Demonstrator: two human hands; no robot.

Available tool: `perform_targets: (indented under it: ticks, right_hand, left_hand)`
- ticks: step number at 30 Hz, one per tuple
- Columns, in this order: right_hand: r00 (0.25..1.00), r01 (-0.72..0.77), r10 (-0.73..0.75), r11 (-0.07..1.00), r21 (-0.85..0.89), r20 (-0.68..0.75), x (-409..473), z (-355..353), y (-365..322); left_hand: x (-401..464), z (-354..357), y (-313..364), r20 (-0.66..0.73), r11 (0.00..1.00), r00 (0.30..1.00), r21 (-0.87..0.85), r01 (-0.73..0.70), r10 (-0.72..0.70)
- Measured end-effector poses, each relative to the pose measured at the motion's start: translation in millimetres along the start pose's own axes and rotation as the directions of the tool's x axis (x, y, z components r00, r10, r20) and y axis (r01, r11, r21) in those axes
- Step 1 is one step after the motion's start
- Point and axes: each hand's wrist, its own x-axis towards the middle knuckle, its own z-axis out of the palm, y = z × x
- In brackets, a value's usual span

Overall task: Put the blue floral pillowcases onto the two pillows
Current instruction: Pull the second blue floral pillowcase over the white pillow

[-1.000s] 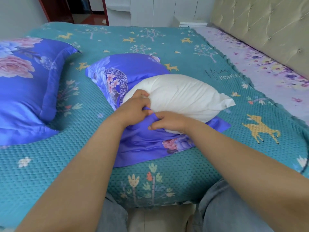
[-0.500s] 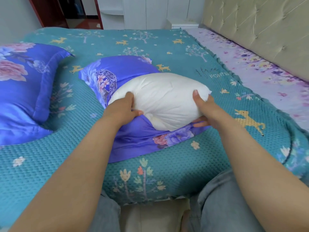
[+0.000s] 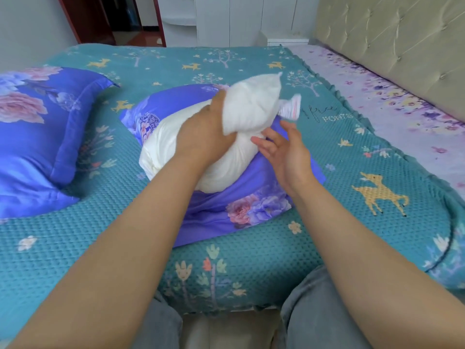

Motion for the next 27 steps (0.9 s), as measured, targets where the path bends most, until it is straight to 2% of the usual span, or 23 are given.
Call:
perform_targets:
  ticks: [1,2,4,5,6,8,11,13,15,17,19,21,22,25,27]
  right_hand:
    - [0.998,0.026,-0.032,0.993,-0.118,-0.053,4.4,-0.9,5.1]
    - [0.992,0.092,-0.117,0.934,-0.346,-0.050,10.1,-4.0,11.2]
    - [0.964,0.257,-0.219,0.624,-0.738,0.150,22.8,-9.6,26.6]
    - [0.941,0.334,-0.203,0.451,-0.828,0.269,26.8,-13.2,32.1]
    - [0.918,0.396,-0.147,0.294,-0.870,0.369,31.9,-16.2,37.6]
    - [0.894,0.444,0.039,0.057,-0.894,0.446,34.9,-18.6,40.5]
    - [0.890,0.444,0.227,-0.230,-0.866,0.396,37.3,-23.9,47.9]
    - [0.877,0.473,0.301,-0.393,-0.789,0.375,35.8,-23.7,55.0]
    - [0.875,0.472,0.355,-0.476,-0.742,0.328,34.4,-18.6,58.1]
    - [0.878,0.476,0.330,-0.509,-0.718,0.348,35.4,-15.8,55.4]
    - [0.840,0.538,0.225,-0.454,-0.710,0.493,36.8,-24.2,46.7]
    - [0.764,0.634,0.144,-0.351,-0.689,0.629,35.6,-39.1,34.0]
    - [0.756,0.649,0.133,-0.272,-0.710,0.641,31.8,-44.0,25.9]
    - [0.835,0.536,0.146,0.002,-0.844,0.531,14.2,-46.6,5.9]
    - [0.863,0.486,0.109,0.082,-0.870,0.493,4.4,-43.1,-1.2]
  left_hand:
    - [3.3,-2.7,-7.4,0.008,0.995,0.999,-0.083,0.049,-0.048]
    - [4.9,-3.6,-13.6,0.025,0.987,0.997,-0.139,0.080,-0.077]
    - [7.0,-2.3,-24.9,0.048,0.968,0.992,-0.222,0.121,-0.113]
    - [7.7,-0.2,-29.1,0.051,0.953,0.990,-0.268,0.139,-0.130]
    - [9.1,1.5,-34.0,0.051,0.936,0.987,-0.314,0.160,-0.152]
    - [12.5,2.9,-42.0,0.060,0.900,0.981,-0.392,0.192,-0.183]
    - [16.0,4.2,-45.4,0.108,0.864,0.978,-0.457,0.209,-0.180]
    - [17.8,8.7,-44.7,0.119,0.861,0.982,-0.473,0.188,-0.149]
    - [20.9,13.8,-43.1,0.113,0.869,0.984,-0.464,0.172,-0.135]
    - [22.3,18.4,-42.6,0.088,0.895,0.988,-0.419,0.153,-0.128]
    - [23.1,20.7,-45.5,0.046,0.938,0.991,-0.319,0.134,-0.126]
    - [22.0,24.3,-49.5,0.034,0.974,0.994,-0.196,0.110,-0.105]
    - [20.1,28.3,-50.2,0.050,0.988,0.995,-0.118,0.097,-0.092]
    - [8.5,45.4,-37.5,0.183,0.990,0.983,0.138,0.009,-0.035]
    - [-3.9,56.0,-26.0,0.271,0.975,0.962,0.218,-0.037,-0.024]
